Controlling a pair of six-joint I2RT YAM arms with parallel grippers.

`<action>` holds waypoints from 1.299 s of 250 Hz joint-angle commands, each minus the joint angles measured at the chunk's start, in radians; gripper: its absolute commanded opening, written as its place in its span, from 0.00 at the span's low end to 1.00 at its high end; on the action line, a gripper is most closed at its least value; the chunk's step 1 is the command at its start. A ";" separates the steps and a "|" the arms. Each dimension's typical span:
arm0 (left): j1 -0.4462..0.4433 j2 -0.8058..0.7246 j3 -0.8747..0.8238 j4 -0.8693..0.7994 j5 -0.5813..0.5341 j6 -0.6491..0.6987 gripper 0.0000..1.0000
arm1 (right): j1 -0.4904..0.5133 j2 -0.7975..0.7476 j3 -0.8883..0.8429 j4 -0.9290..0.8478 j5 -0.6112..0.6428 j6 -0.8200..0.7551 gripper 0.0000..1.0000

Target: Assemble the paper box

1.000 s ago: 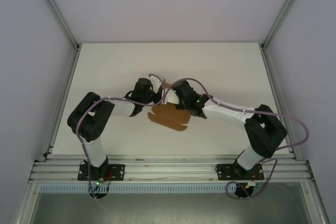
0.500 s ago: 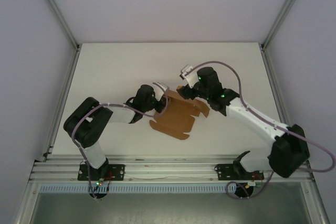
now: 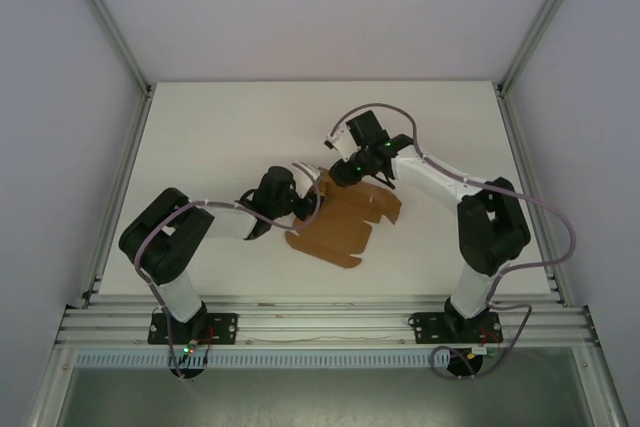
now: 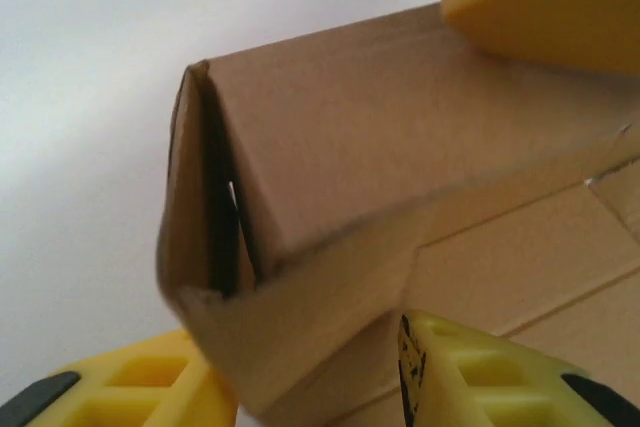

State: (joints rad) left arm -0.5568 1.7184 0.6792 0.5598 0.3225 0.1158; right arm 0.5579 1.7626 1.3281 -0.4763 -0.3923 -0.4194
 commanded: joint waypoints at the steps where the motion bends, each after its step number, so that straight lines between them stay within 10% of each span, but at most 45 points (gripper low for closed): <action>1: -0.009 -0.036 -0.016 -0.008 -0.019 0.026 0.50 | 0.001 0.014 0.008 -0.082 -0.026 -0.043 0.41; 74: 0.001 -0.031 -0.012 0.027 0.012 0.020 0.50 | 0.001 -0.010 -0.029 -0.049 -0.063 -0.061 0.39; 186: 0.000 0.060 0.121 -0.029 0.004 0.043 0.18 | 0.001 0.029 0.008 -0.089 -0.067 -0.072 0.37; 240: -0.019 0.126 0.135 0.018 -0.185 0.011 0.00 | 0.000 0.052 0.027 -0.095 -0.041 -0.010 0.38; 325: -0.041 0.033 0.039 0.005 -0.117 0.007 0.00 | -0.021 0.002 0.064 -0.139 -0.096 0.182 0.47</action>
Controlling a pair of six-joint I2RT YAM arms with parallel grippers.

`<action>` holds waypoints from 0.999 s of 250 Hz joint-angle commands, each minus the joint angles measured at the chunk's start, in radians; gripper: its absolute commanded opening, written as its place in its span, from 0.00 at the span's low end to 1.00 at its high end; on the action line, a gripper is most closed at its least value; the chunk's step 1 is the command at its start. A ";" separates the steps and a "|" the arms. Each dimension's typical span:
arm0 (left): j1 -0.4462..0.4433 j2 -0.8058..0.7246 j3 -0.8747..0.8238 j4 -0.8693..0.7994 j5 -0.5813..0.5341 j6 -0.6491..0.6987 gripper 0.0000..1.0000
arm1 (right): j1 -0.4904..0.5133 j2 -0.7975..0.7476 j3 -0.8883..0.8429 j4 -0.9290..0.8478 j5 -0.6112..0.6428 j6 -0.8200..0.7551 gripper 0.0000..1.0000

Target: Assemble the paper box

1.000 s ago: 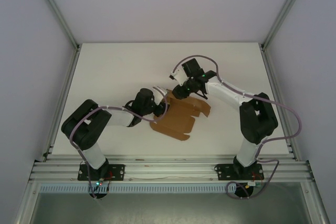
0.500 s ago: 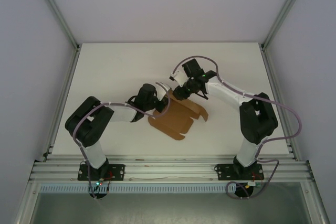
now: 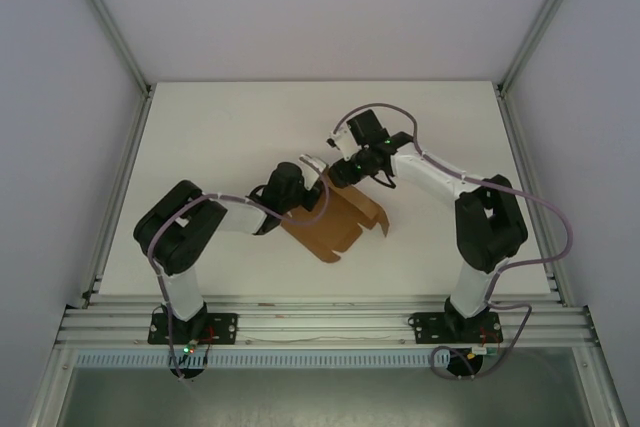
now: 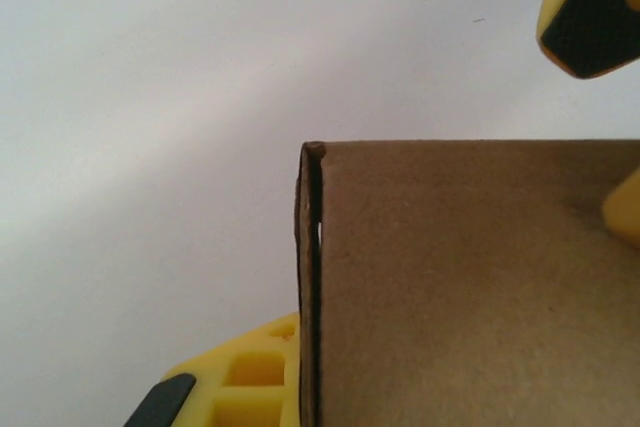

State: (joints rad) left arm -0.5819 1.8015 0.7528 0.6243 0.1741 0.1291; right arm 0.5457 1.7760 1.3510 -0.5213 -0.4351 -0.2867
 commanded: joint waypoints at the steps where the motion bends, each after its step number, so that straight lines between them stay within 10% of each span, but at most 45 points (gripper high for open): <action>1: -0.016 -0.051 -0.036 -0.063 0.033 -0.006 0.00 | -0.009 -0.010 0.042 -0.097 -0.056 0.045 0.47; 40: -0.032 -0.062 -0.062 -0.092 0.039 -0.020 0.00 | -0.008 0.030 0.040 -0.149 -0.086 -0.045 0.47; 69: -0.033 -0.048 -0.066 -0.057 0.032 -0.037 0.24 | -0.009 0.070 0.062 -0.166 -0.075 -0.058 0.46; 155: 0.013 -0.009 -0.041 0.038 0.016 -0.034 0.42 | -0.036 0.120 0.128 -0.245 -0.118 -0.117 0.43; 250: 0.050 0.078 0.044 0.030 0.129 -0.026 0.43 | -0.046 0.167 0.186 -0.302 -0.158 -0.154 0.43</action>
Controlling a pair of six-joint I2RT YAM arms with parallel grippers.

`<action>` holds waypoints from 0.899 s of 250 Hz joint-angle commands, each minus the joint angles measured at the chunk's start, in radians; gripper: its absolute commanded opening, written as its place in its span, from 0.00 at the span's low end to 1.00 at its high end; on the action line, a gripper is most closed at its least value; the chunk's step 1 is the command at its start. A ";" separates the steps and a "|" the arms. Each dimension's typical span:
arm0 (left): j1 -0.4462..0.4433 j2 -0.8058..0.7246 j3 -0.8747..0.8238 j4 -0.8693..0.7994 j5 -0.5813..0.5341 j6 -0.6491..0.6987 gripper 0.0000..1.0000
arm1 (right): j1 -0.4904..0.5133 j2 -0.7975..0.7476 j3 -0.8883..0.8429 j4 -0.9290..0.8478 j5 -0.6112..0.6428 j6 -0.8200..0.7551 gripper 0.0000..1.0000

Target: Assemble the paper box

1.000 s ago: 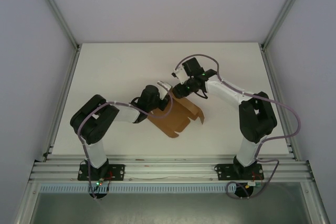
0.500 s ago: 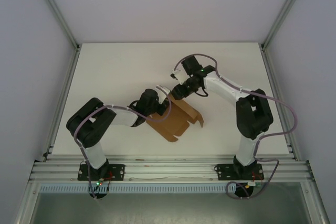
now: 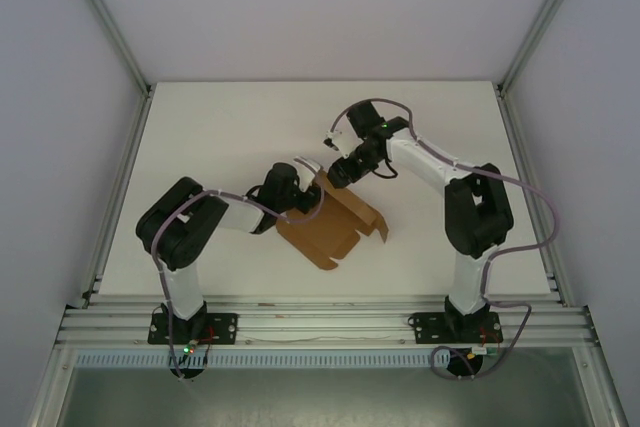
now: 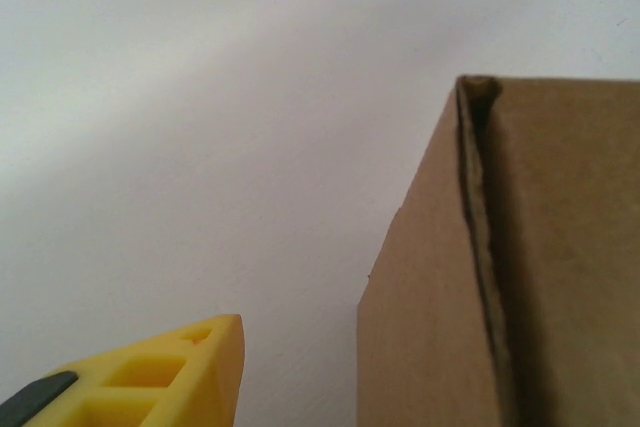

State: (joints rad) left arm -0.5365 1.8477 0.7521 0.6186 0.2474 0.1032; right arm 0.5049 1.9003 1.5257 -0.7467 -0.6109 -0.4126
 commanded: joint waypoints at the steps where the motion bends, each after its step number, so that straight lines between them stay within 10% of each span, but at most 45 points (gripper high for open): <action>1: 0.004 0.033 0.047 0.036 0.056 -0.001 0.42 | -0.005 0.042 0.011 -0.078 0.018 -0.029 0.43; 47: 0.004 0.054 0.089 0.043 0.012 -0.013 0.00 | -0.011 0.049 0.011 -0.080 0.016 -0.023 0.43; 134: -0.025 0.045 0.044 0.029 -0.250 -0.094 0.00 | -0.020 -0.061 -0.063 0.060 0.100 0.124 0.51; 189: -0.026 -0.112 -0.012 -0.061 -0.381 -0.321 0.00 | -0.022 -0.426 -0.314 0.337 0.442 0.298 0.99; 225: -0.028 -0.217 -0.048 -0.108 -0.397 -0.354 0.00 | -0.023 -0.691 -0.556 0.533 0.498 0.356 1.00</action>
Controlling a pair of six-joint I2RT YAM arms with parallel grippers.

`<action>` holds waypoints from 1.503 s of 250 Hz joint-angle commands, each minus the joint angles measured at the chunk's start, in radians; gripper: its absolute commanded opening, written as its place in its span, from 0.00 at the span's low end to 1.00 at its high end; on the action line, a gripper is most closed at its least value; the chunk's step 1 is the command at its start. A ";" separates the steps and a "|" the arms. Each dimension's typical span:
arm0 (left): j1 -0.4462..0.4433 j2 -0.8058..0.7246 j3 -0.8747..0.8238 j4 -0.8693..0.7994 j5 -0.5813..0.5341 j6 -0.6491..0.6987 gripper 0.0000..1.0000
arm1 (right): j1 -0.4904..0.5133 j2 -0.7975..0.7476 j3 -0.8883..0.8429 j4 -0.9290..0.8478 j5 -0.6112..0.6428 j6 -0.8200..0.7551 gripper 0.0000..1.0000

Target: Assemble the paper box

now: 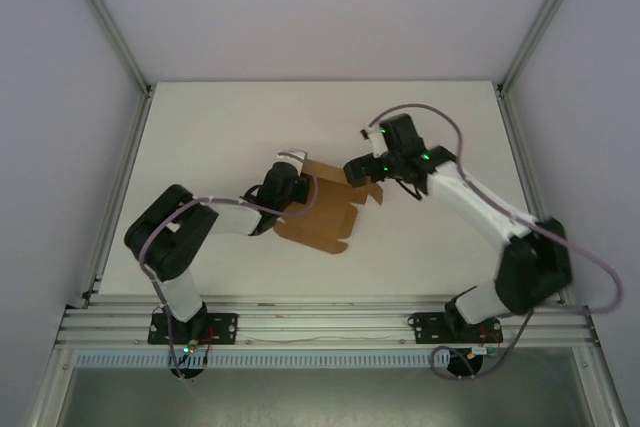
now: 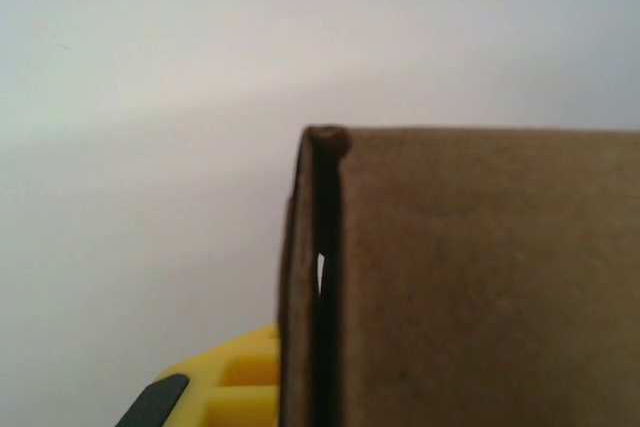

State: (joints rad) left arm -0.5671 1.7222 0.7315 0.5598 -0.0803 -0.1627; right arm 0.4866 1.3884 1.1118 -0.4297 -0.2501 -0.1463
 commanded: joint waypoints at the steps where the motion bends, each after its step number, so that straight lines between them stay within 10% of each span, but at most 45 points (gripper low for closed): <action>1: 0.003 -0.094 -0.028 -0.051 -0.070 -0.089 0.00 | -0.004 -0.184 -0.148 0.222 0.135 0.090 1.00; 152: -0.004 -0.146 0.096 -0.336 -0.064 -0.208 0.00 | 0.010 -0.089 -0.223 0.417 0.049 0.124 1.00; 189: -0.006 -0.145 0.136 -0.403 -0.058 -0.226 0.00 | 0.050 -0.073 -0.255 0.471 0.199 0.045 1.00; 272: -0.030 -0.127 0.165 -0.398 -0.025 -0.263 0.00 | 0.121 0.001 -0.347 0.930 0.216 0.142 1.00; 376: -0.029 -0.168 0.182 -0.460 -0.151 -0.272 0.00 | 0.118 -0.215 -0.448 0.499 0.483 0.228 1.00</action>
State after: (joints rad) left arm -0.5922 1.5894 0.8803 0.1402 -0.1719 -0.4446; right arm 0.6033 1.2446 0.7033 0.2478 0.1261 0.0181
